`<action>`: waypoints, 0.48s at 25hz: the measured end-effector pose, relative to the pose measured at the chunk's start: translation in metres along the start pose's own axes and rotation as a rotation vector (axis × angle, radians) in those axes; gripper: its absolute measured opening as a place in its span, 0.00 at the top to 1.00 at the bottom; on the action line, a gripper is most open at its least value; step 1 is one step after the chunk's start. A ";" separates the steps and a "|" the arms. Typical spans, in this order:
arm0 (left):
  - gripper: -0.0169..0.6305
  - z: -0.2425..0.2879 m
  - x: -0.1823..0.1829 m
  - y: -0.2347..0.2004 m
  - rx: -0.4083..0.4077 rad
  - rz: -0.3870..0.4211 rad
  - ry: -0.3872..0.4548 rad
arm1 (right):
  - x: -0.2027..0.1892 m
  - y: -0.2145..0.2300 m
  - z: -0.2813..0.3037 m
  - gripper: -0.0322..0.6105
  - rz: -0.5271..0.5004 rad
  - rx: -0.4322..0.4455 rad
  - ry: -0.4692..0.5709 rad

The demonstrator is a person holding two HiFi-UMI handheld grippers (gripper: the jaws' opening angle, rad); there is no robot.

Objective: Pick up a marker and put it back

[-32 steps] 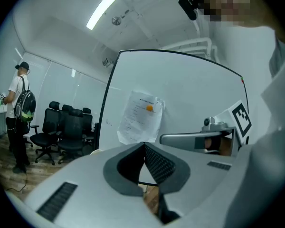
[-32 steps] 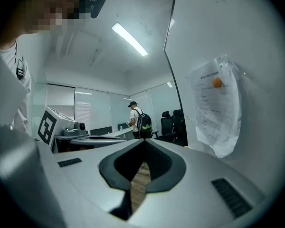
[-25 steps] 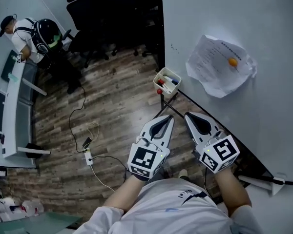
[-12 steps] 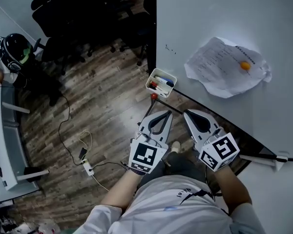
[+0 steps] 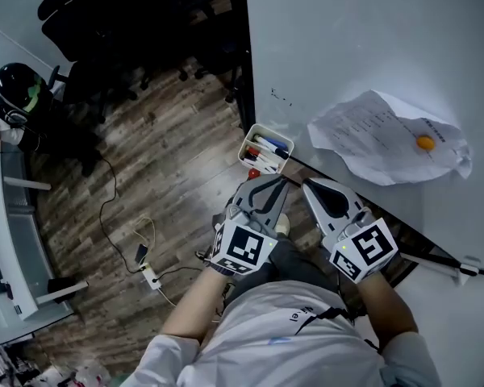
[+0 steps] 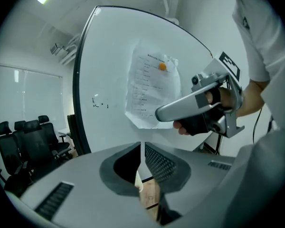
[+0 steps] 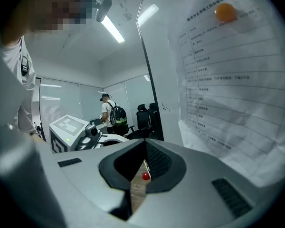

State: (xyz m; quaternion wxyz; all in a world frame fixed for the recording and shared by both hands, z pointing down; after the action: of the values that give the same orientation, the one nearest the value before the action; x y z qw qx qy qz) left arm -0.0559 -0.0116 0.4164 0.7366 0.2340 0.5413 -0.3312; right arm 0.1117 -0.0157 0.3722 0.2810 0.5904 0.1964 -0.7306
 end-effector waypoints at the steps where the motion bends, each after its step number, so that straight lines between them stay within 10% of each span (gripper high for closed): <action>1: 0.94 0.007 -0.001 -0.005 -0.003 0.011 -0.012 | -0.001 0.006 0.004 0.93 -0.001 0.007 -0.005; 12: 0.81 0.072 -0.025 -0.033 -0.155 0.231 -0.189 | -0.019 0.044 0.037 0.93 0.033 0.057 -0.059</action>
State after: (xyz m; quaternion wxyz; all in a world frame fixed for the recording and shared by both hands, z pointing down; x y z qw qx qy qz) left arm -0.0387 -0.0788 0.4628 0.8331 0.2051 0.4632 -0.2220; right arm 0.1144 -0.0688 0.4010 0.2819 0.5795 0.1574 -0.7483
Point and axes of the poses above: the fingertips, and each gripper's own axes: z forward along the fingers, y to its right, x out of its top, the point moved 10 cm from there along -z, backward along the fingers, and after that the axes turned 8 degrees about -z, right-handed, at the moved point
